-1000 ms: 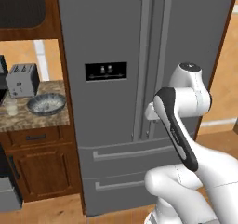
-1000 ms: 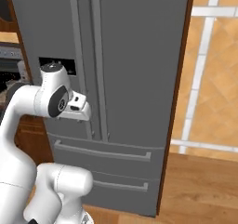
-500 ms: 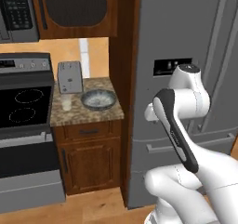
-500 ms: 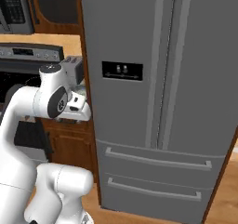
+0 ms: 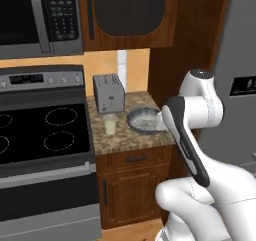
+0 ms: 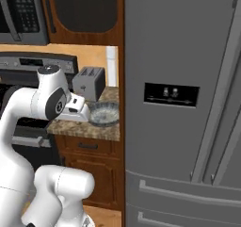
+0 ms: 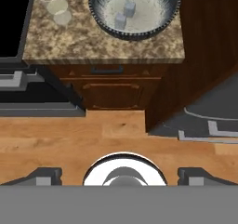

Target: Grab a lemon wedge from the fridge and one ice cube from the ice bowl, and put them in the glass of lemonade.

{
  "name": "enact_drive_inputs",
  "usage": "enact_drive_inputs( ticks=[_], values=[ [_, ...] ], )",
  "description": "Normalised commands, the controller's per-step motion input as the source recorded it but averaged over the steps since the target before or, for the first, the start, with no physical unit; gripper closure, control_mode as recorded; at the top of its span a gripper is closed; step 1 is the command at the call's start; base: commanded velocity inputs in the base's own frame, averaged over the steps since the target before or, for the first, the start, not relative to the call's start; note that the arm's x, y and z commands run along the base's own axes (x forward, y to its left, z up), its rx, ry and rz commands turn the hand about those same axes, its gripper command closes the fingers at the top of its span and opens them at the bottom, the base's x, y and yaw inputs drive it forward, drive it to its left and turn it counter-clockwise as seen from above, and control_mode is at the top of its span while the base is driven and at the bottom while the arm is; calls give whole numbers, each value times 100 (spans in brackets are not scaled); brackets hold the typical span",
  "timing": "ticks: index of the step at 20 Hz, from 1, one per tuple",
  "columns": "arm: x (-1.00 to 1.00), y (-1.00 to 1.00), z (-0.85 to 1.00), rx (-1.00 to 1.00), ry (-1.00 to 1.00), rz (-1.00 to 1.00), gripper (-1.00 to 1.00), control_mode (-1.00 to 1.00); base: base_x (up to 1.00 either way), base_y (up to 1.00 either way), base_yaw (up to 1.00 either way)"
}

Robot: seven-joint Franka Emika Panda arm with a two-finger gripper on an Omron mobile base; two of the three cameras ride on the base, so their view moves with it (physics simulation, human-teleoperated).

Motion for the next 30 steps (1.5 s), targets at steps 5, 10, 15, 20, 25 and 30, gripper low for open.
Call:
enact_drive_inputs(
  ticks=[5,10,15,20,25,30],
  values=[
    [0,0,0,0,0,0,-100,100,68,9,-5],
    [0,0,0,0,0,0,-100,100,54,12,-6],
    [26,29,-64,0,0,-9,-100,-100,5,6,-2],
    [45,24,-41,0,-2,-11,-100,-100,0,0,0],
    [86,-6,-5,0,-1,3,-100,-100,0,0,0],
    [78,-10,-15,0,17,-1,-100,-100,0,0,0]
  ],
)
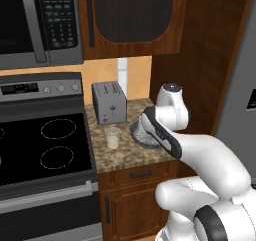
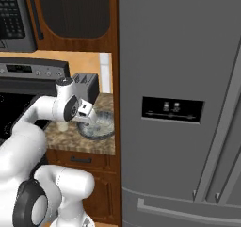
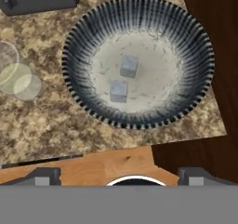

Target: Grab a lemon wedge from the fridge and one ice cube from the ice bowl, and put them in the glass of lemonade.

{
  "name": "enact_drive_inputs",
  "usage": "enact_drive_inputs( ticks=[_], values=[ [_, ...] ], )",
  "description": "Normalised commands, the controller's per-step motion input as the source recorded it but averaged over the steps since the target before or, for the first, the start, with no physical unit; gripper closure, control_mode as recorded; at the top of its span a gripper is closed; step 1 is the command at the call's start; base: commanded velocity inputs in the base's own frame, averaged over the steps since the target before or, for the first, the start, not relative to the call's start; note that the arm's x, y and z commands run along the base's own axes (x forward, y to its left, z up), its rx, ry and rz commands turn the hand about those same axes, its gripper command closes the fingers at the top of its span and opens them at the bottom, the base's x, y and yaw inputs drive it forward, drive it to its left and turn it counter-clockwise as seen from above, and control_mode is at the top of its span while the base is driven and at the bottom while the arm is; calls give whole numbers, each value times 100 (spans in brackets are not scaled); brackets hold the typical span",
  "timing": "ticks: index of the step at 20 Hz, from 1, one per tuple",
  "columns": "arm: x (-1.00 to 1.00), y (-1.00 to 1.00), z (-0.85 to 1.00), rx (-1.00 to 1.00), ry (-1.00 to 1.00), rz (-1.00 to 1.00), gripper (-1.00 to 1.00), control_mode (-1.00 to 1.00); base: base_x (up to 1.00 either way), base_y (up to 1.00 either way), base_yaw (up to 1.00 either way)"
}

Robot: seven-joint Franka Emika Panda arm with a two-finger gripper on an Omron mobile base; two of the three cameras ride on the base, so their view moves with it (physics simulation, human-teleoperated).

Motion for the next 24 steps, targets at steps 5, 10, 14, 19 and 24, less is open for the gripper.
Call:
enact_drive_inputs(
  ticks=[5,10,14,19,24],
  values=[
    [47,-16,-16,0,21,0,-100,-100,0,0,0],
    [18,0,-33,0,7,0,-100,-100,0,0,0],
    [0,0,-38,0,1,0,-100,-100,0,0,0],
    [6,0,-22,-1,-4,0,-100,-100,0,0,0],
    [19,0,-8,-1,-8,0,-100,-100,0,0,0]
  ],
)
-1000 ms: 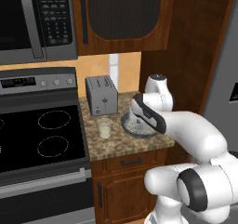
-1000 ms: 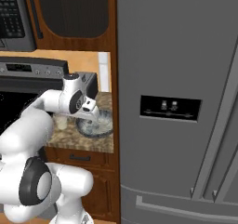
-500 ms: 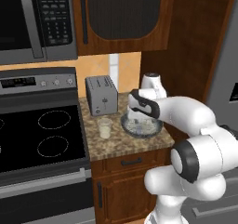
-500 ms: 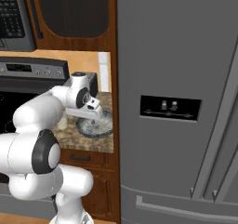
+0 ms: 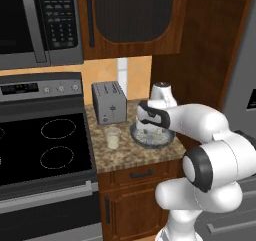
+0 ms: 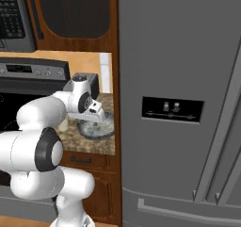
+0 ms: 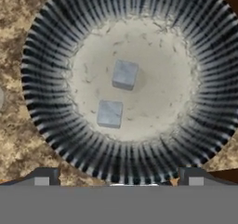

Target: Grab a lemon wedge from the fridge and one ice cube from the ice bowl, and put them in the glass of lemonade.

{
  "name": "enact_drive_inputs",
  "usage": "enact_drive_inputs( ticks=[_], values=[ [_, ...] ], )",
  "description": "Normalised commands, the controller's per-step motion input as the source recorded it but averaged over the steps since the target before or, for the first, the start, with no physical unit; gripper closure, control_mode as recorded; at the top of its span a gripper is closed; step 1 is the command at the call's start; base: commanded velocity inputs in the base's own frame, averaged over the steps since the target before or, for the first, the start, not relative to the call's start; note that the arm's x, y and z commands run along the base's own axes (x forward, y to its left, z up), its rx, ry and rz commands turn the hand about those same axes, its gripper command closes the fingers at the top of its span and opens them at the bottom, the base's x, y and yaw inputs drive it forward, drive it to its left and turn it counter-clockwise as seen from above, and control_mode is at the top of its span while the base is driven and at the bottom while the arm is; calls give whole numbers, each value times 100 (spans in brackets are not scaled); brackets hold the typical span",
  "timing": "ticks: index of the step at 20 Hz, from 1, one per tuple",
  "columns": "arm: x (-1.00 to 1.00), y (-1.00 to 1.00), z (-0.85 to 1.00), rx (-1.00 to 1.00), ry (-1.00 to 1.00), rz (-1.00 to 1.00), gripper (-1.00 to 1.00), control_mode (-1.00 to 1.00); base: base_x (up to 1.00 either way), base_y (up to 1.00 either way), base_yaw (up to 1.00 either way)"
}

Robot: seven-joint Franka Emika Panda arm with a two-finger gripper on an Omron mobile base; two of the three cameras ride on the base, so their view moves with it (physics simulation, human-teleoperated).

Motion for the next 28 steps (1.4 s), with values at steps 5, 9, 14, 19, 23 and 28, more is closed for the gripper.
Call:
enact_drive_inputs(
  ticks=[5,9,14,19,23,28],
  values=[
    [42,0,0,0,-3,0,-100,-100,0,0,0],
    [46,-6,-10,0,4,0,-100,-100,0,0,0],
    [20,-20,-24,0,13,0,-100,-100,0,0,0],
    [22,-2,3,0,15,0,-100,-100,0,0,0],
    [32,0,4,0,8,0,-100,-100,0,0,0],
    [0,0,-28,0,-8,0,-100,-100,0,0,0]
  ],
)
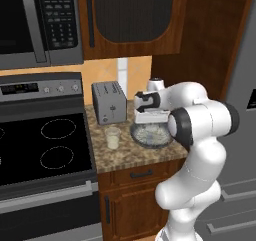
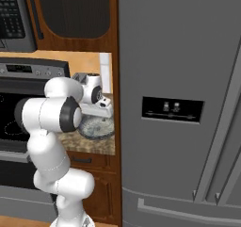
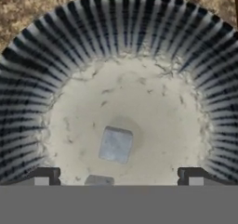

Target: Grab a lemon wedge from the fridge and one ice cube from the ice bowl, and put them in the glass of lemonade.

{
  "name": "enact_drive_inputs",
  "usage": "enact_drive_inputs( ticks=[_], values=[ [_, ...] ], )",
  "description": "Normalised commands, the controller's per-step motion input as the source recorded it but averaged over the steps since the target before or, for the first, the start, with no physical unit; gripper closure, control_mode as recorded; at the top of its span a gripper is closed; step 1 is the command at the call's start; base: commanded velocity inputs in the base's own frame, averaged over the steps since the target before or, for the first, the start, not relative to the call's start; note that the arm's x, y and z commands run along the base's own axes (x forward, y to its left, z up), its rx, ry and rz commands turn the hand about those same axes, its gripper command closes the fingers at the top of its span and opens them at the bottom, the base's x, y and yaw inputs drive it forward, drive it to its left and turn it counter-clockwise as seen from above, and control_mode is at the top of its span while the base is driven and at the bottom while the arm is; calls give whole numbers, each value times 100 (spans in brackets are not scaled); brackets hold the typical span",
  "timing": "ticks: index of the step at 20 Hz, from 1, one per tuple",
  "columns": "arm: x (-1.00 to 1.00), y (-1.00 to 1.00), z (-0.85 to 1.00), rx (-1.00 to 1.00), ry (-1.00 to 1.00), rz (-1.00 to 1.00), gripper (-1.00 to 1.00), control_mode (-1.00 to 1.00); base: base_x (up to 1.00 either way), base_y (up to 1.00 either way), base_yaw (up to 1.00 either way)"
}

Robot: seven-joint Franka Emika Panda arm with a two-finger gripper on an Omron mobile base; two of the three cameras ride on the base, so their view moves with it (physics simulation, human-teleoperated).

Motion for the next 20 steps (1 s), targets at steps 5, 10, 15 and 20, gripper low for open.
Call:
enact_drive_inputs(
  ticks=[5,10,15,20],
  values=[
    [0,0,-62,0,-6,0,-100,-100,0,0,0],
    [0,0,-48,0,-4,0,-100,-100,0,0,0],
    [0,0,0,0,0,0,-100,-100,0,0,0],
    [-1,0,-2,0,0,0,-100,-100,0,0,0]
  ],
)
